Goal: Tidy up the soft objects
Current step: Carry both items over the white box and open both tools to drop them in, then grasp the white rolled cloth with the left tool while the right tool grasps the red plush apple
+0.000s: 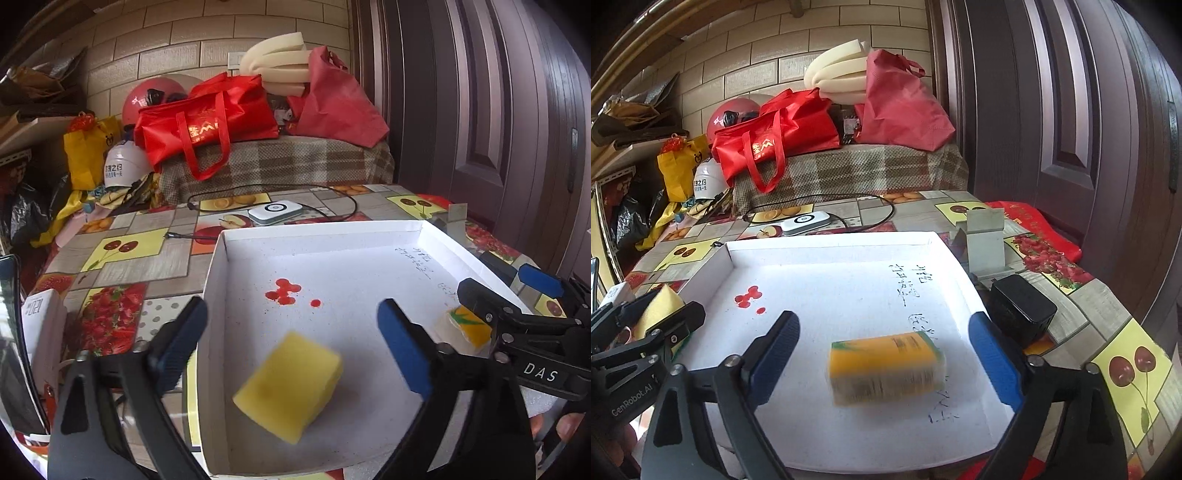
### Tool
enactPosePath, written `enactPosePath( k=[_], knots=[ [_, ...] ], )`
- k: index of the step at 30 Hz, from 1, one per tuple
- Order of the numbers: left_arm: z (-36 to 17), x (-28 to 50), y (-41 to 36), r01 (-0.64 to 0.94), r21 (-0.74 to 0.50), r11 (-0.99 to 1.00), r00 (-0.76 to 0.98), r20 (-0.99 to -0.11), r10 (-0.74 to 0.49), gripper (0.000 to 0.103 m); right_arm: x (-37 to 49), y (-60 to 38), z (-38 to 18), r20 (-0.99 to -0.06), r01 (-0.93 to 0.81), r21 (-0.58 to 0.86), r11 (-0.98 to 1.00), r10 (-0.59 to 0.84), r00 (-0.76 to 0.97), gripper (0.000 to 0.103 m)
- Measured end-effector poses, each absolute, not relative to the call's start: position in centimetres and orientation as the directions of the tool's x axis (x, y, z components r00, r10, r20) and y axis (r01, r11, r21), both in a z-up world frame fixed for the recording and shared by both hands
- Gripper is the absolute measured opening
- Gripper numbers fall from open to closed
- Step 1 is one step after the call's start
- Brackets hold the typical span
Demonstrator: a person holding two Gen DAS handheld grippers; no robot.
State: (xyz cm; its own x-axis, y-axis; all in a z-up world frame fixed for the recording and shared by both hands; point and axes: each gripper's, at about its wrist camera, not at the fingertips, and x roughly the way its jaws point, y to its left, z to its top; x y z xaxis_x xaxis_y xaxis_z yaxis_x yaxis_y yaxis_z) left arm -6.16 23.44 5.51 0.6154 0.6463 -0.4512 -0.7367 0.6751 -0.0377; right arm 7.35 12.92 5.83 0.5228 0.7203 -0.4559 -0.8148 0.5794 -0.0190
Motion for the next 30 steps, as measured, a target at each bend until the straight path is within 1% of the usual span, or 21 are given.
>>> enactPosePath(
  k=[5, 10, 13, 16, 20, 24, 27, 30],
  knots=[
    [6.0, -6.5, 22.9, -0.737, -0.02, 0.675, 0.622, -0.41, 0.667, 0.103, 6.9, 12.8, 6.0, -0.431, -0.811, -0.042, 0.583, 0.722, 0.541, 0.103],
    [6.1, -7.2, 23.1, -0.742, -0.044, 0.669, 0.629, -0.39, 0.672, 0.103, 7.2, 12.6, 6.1, -0.425, -0.803, -0.025, 0.595, 0.721, 0.548, 0.103],
    [6.3, -8.2, 23.2, -0.747, -0.08, 0.66, 0.638, -0.362, 0.679, 0.103, 7.3, 12.1, 6.3, -0.405, -0.798, -0.007, 0.603, 0.728, 0.553, 0.103],
    [6.2, -10.2, 23.5, -0.756, -0.135, 0.641, 0.641, -0.351, 0.682, 0.103, 7.2, 11.1, 6.6, -0.365, -0.793, 0.024, 0.608, 0.744, 0.56, 0.103],
    [5.9, -13.2, 24.4, -0.765, -0.206, 0.61, 0.638, -0.365, 0.678, 0.103, 6.7, 10.1, 6.8, -0.343, -0.781, -0.004, 0.624, 0.733, 0.587, 0.103],
    [5.4, -15.5, 24.9, -0.741, -0.274, 0.614, 0.669, -0.388, 0.634, 0.103, 6.2, 8.9, 6.9, -0.326, -0.781, -0.033, 0.624, 0.732, 0.598, 0.103],
    [5.2, -16.6, 24.2, -0.709, -0.283, 0.646, 0.7, -0.401, 0.591, 0.103, 6.5, 7.9, 6.8, -0.344, -0.779, -0.021, 0.627, 0.727, 0.595, 0.103],
    [5.1, -16.6, 23.2, -0.669, -0.256, 0.698, 0.724, -0.438, 0.534, 0.103, 7.3, 6.7, 6.7, -0.36, -0.768, 0.005, 0.64, 0.718, 0.596, 0.103]
  ],
)
